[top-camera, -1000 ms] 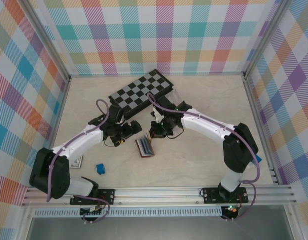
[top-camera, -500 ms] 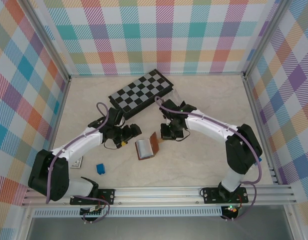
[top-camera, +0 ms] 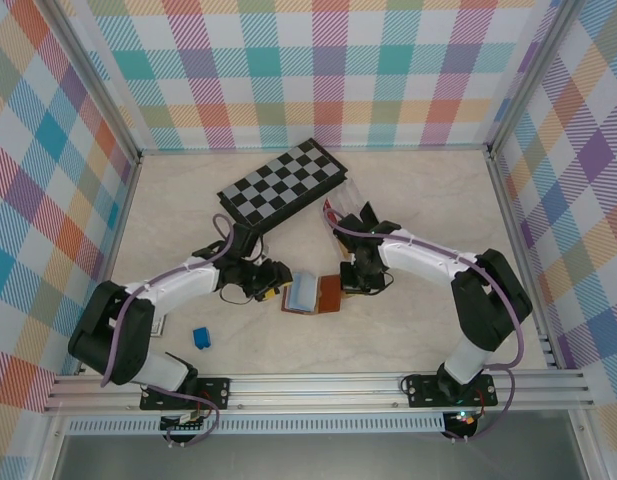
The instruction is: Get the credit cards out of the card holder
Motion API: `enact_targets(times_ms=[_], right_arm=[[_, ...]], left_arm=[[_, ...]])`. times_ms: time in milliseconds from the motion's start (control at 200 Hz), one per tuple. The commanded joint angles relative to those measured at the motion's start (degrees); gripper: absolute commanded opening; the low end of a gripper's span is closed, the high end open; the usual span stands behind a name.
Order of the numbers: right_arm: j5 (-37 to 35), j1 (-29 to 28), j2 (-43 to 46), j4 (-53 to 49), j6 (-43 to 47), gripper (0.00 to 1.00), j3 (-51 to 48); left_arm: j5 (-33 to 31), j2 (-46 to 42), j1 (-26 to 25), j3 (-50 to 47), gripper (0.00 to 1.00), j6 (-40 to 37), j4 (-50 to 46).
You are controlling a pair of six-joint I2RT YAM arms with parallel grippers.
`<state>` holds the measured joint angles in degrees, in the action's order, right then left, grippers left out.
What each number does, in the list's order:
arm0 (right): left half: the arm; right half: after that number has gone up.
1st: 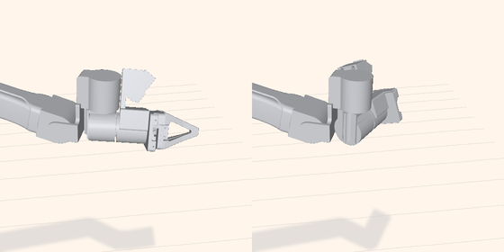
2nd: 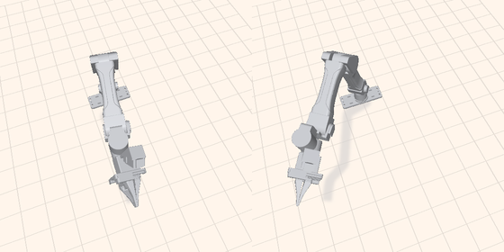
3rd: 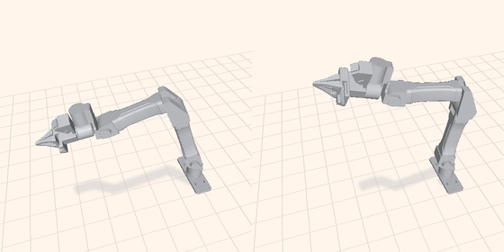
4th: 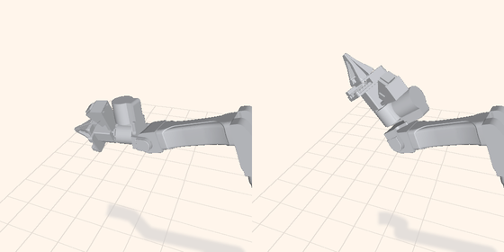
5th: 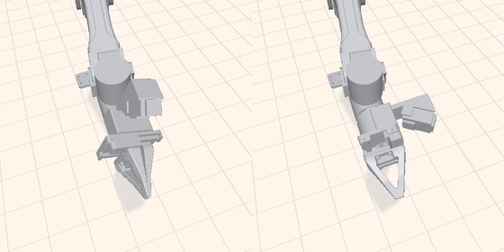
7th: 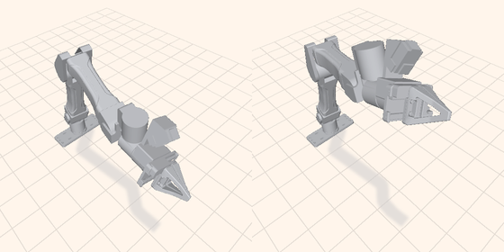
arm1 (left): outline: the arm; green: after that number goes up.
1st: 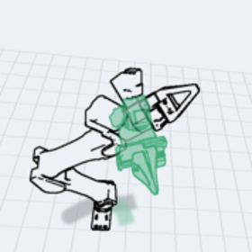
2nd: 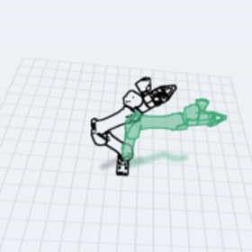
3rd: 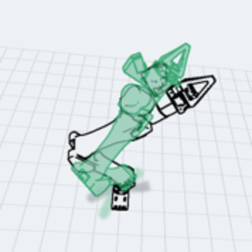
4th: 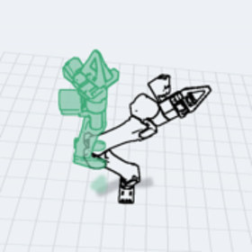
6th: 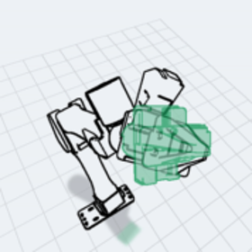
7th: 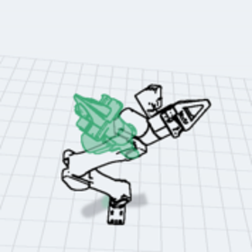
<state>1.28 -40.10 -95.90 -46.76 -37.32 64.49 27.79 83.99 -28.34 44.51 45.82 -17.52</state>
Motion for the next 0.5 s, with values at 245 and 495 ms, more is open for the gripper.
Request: enact_targets(times_ms=[245,495], right_arm=[[-0.7,0.5,-3.3,1.4,0.1,0.05,0.4],[-0.4,0.9,-4.7,2.0,0.4,0.05,0.3]], left_arm=[[1.1,3.0,-2.1,4.5,0.44,0.1,2.3],[6.4,6.2,-3.6,5.3,0.49,0.4,6.5]])
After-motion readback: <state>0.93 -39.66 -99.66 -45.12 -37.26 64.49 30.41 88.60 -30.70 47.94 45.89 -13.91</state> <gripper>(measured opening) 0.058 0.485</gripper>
